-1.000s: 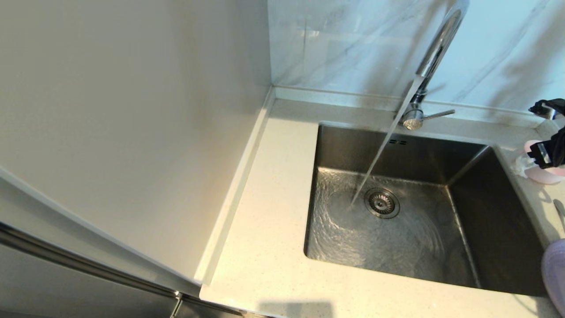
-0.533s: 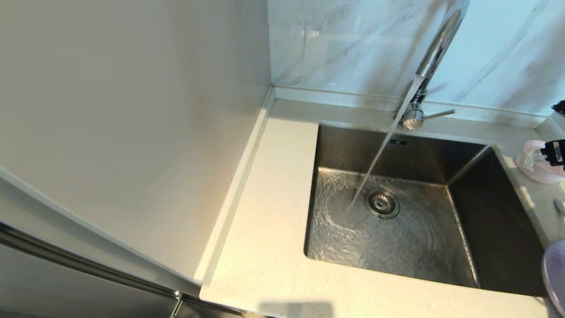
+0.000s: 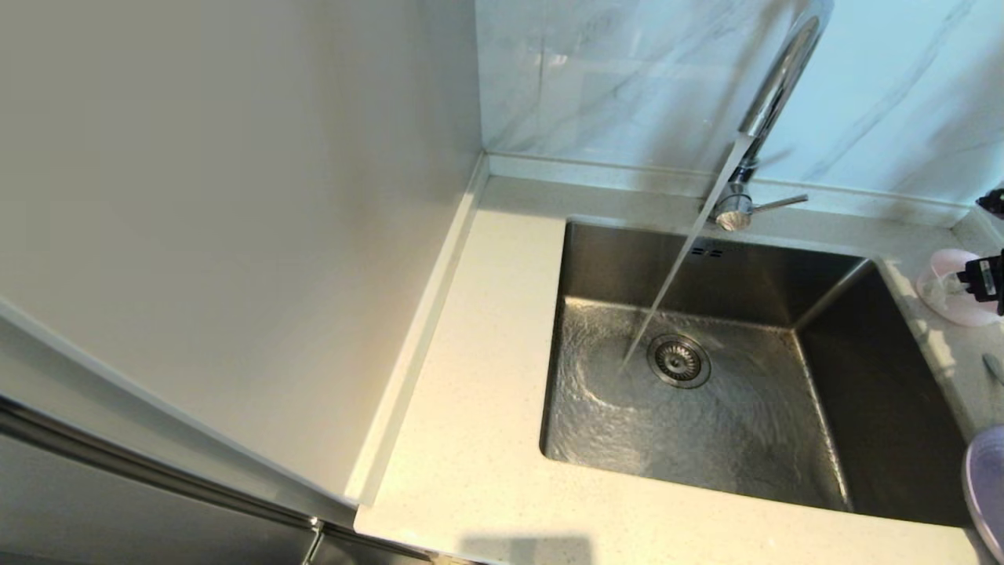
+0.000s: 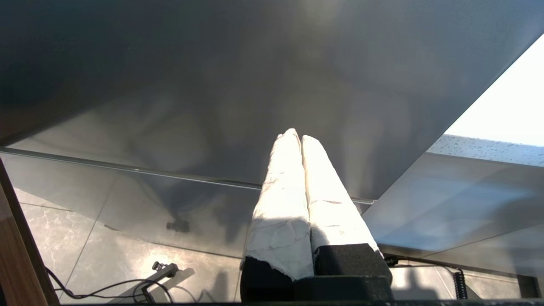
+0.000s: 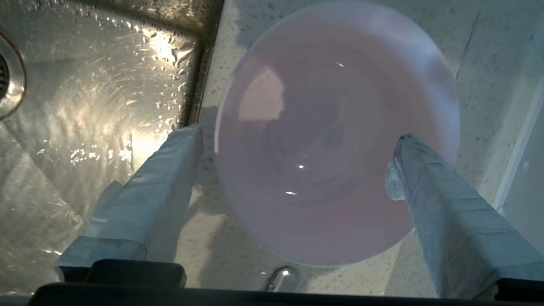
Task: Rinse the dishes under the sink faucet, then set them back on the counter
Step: Pick up the bowl
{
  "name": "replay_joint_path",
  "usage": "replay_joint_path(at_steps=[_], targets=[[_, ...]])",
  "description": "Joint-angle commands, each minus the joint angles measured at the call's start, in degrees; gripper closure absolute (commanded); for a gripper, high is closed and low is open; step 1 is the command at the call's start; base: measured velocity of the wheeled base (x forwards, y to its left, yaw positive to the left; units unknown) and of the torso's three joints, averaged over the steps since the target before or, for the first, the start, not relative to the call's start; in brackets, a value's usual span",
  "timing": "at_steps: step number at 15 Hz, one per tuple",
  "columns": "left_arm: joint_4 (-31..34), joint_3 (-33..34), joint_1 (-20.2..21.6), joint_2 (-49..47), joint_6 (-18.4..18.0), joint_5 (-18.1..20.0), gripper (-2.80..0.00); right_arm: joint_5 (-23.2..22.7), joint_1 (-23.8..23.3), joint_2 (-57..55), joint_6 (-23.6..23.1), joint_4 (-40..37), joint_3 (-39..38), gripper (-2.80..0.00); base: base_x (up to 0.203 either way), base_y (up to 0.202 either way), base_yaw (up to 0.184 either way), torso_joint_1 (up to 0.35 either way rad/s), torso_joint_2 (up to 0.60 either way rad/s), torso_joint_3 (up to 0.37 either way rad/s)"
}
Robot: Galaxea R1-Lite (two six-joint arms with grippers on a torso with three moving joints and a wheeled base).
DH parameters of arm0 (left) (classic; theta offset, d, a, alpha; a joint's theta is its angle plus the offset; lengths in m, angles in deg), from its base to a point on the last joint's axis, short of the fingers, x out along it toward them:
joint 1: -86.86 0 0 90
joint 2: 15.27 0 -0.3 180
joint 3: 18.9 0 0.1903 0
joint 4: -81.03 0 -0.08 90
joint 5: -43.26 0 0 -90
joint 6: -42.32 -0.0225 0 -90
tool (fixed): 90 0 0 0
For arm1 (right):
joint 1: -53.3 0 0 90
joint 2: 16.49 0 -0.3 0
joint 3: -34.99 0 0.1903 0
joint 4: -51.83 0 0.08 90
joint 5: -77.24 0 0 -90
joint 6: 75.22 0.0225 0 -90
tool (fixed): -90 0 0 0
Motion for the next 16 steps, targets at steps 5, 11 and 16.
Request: replay_joint_path(at_steps=[5,11,16], targets=[[0.0,0.0,0.0,0.0,0.0,0.0,0.0,-4.9,0.1,3.0,-9.2,8.3,-8.9,-2.8,0.0,0.0,0.0,0.0,0.0,0.0],[0.0,0.0,0.0,0.0,0.0,0.0,0.0,-4.5,1.0,3.7,-10.5,9.0,-11.1,-2.8,0.0,0.0,0.0,0.0,0.0,0.0],[0.0,0.0,0.0,0.0,0.0,0.0,0.0,-4.2,1.3,3.3,-11.0,9.1,-12.9,-2.8,0.0,0.0,0.0,0.0,0.0,0.0]])
